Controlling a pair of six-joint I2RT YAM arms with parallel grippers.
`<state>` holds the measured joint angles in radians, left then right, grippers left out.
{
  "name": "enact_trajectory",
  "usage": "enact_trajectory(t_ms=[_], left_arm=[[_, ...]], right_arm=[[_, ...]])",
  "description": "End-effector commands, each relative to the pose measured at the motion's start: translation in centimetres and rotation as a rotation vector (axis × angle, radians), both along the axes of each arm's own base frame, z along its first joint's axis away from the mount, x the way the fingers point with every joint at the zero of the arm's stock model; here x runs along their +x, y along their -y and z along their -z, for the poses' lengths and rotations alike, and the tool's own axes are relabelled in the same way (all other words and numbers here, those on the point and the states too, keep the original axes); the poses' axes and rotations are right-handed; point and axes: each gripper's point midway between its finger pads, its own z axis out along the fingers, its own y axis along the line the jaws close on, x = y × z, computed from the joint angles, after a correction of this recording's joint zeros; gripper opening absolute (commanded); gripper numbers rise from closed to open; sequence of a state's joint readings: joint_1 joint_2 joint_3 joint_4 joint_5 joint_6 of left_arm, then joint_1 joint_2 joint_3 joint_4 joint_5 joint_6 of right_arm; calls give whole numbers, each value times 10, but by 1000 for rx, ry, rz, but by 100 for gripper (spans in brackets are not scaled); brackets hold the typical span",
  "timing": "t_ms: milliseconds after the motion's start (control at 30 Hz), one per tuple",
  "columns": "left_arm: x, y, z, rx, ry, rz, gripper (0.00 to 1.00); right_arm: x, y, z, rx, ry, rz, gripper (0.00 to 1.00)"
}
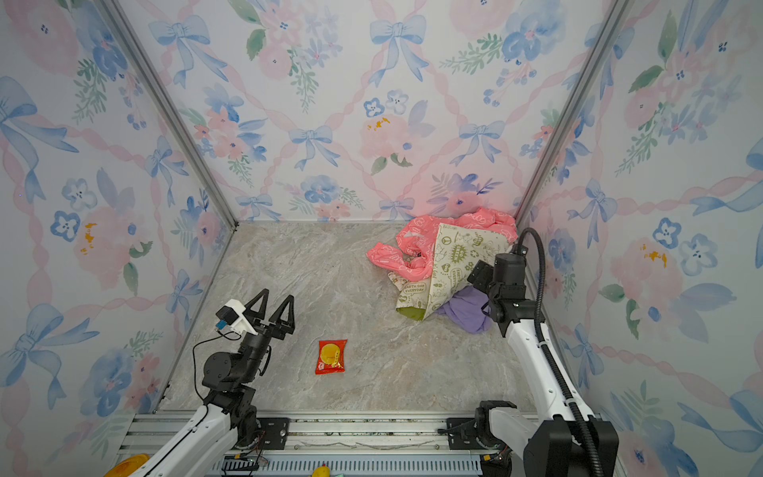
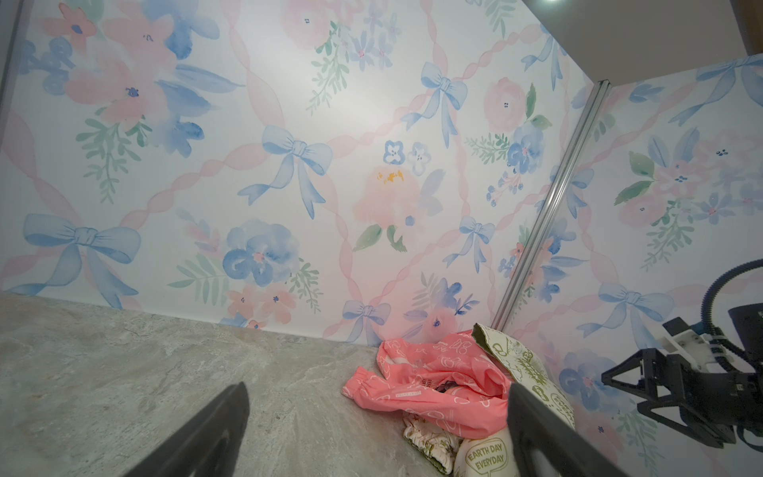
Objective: Pick out a specific cloth from the pile
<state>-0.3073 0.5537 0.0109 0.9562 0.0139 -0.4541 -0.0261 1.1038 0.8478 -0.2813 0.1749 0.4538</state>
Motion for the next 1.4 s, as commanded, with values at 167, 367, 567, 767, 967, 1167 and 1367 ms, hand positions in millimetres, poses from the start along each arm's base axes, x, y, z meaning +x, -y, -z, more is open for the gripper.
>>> enact_trajectory(t_ms=[167, 367, 567, 767, 967, 1167, 1367], left_arm=[[-2, 3, 18, 10, -29, 21, 98], [-2, 3, 19, 13, -30, 16, 98], [-1, 2, 21, 21, -33, 5, 98], [2, 2, 21, 26, -39, 5, 98], [1, 3, 21, 25, -39, 7, 98], [1, 3, 19, 19, -34, 12, 98], [0, 4, 19, 15, -36, 18, 98]], right_arm=[[-3, 16, 73, 114, -129, 81, 88], [1, 22, 112, 156, -210, 113, 82], [3, 23, 137, 188, -259, 116, 74], [10, 20, 154, 251, -289, 111, 52], [16, 16, 153, 310, -264, 126, 25], [18, 21, 109, 317, -137, 161, 10], [23, 28, 31, 288, 62, 163, 2]])
